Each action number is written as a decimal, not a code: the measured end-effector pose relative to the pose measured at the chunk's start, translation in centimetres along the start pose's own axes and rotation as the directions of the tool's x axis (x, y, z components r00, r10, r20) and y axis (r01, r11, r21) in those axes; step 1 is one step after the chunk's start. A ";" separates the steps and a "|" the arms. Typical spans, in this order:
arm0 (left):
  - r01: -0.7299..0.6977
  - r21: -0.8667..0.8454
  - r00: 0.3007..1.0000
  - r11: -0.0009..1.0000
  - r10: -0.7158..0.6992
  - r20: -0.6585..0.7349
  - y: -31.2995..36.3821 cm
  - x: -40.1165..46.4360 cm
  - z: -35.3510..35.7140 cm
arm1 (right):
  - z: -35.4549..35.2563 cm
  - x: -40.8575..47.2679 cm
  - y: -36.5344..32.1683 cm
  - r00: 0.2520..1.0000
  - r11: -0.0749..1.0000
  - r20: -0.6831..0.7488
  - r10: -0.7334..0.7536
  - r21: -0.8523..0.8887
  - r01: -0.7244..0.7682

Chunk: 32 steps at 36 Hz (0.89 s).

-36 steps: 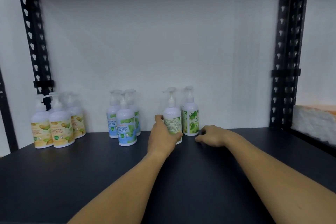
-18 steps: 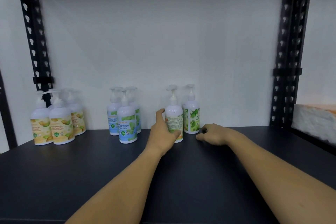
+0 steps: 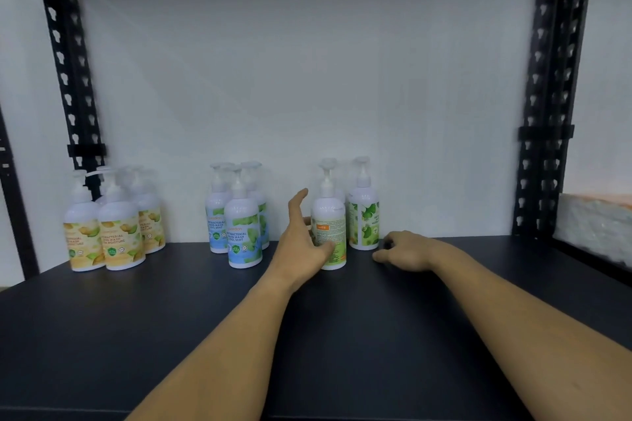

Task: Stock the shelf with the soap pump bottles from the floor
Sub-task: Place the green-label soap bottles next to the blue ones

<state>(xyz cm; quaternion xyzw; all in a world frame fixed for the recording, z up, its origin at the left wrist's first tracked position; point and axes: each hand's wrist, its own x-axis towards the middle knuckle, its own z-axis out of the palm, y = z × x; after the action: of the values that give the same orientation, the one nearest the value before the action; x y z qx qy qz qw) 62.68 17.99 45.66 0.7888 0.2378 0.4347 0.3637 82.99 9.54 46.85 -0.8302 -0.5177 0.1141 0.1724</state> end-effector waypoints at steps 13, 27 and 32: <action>-0.021 0.292 0.988 0.956 0.065 -0.142 -0.2 0.2 0.8 | -0.1 0.0 0.0 1.000 1.000 0.005 -0.006 -0.015 0.006; -0.035 0.013 0.997 0.999 0.034 0.071 -0.2 0.0 -0.3 | -0.1 0.0 -0.1 1.000 1.000 0.010 0.009 -0.006 -0.009; -0.038 0.070 0.996 0.997 0.032 0.089 -0.6 0.0 -0.3 | -0.1 0.0 0.0 1.000 1.000 0.010 0.009 -0.007 -0.008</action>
<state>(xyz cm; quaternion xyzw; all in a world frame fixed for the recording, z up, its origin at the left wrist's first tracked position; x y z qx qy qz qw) 62.36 18.48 45.34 0.8237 0.2234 0.3970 0.3375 83.00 9.56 46.95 -0.8325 -0.5154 0.1170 0.1665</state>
